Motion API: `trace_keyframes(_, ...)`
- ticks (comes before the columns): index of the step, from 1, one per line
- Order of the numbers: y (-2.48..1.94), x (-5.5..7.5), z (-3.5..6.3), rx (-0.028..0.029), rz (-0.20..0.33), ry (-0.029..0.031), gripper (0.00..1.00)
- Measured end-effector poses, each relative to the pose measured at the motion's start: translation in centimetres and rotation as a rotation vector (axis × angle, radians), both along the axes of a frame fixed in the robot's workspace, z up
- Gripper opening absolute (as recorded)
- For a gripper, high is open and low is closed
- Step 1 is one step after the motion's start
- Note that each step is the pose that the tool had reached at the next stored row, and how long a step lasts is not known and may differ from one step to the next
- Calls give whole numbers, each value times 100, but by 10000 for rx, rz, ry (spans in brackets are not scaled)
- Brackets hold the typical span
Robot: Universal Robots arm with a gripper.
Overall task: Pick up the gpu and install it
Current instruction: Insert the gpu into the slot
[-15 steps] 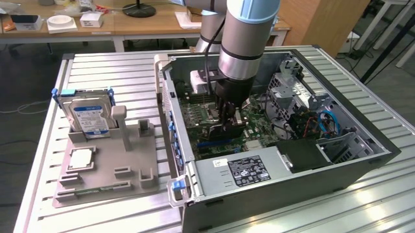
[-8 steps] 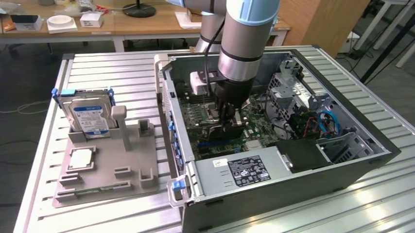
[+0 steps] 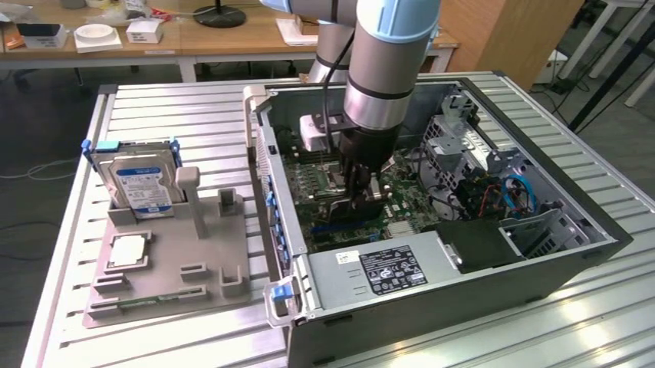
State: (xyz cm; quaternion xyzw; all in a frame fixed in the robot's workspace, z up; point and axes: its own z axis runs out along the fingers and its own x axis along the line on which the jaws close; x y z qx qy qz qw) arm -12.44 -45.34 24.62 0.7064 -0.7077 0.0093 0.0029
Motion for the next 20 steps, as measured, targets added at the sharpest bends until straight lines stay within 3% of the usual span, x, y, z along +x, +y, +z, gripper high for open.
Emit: trace_keyframes(20, 0, -16, -28, -14, 5, -1, 26)
